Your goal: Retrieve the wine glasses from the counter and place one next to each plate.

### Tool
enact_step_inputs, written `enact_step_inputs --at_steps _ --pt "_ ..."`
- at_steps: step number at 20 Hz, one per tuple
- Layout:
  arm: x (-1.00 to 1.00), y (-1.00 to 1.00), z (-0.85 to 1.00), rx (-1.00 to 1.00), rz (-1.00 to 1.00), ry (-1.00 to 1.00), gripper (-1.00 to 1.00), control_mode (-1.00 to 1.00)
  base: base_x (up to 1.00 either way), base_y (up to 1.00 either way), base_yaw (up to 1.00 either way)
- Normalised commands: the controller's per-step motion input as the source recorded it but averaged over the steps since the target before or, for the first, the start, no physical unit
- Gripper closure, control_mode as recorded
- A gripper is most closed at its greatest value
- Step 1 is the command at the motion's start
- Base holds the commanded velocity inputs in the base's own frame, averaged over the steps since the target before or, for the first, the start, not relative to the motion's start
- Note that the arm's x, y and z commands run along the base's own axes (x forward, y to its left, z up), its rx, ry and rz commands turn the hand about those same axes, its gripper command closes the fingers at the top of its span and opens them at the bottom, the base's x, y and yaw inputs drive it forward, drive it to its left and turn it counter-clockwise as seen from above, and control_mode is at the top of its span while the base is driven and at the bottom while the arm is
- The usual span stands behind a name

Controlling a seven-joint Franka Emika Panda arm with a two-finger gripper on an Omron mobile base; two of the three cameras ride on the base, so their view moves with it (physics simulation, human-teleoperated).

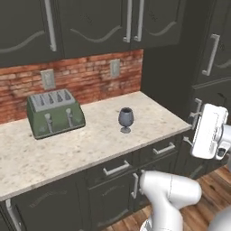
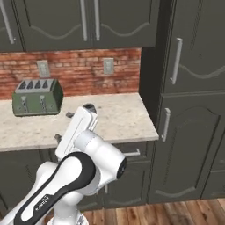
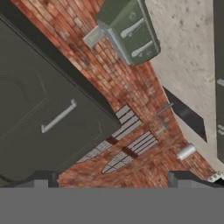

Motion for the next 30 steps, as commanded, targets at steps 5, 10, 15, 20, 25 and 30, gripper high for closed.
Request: enact_step_inputs --at_steps 5,10,15,20,25,30 --pt "0.0 0.0 0.0 0.0 0.0 0.0 -1.0 1.0 0.69 -0.17 0.17" --pt "0.0 0.0 0.0 0.0 0.0 0.0 -1.0 1.0 0.27 0.05 0.17" --pt "0.0 0.0 0.0 0.0 0.0 0.0 -1.0 1.0 0.17 0.0 0.21" --pt "0.0 0.0 0.0 0.0 0.0 0.0 -1.0 1.0 0.01 -0.1 0.32" --pt "0.0 0.0 0.0 0.0 0.0 0.0 -1.0 1.0 0.04 -0.17 0.24" --pt "0.0 0.0 0.0 0.0 0.0 0.0 -1.0 1.0 0.16 -0.13 0.06"
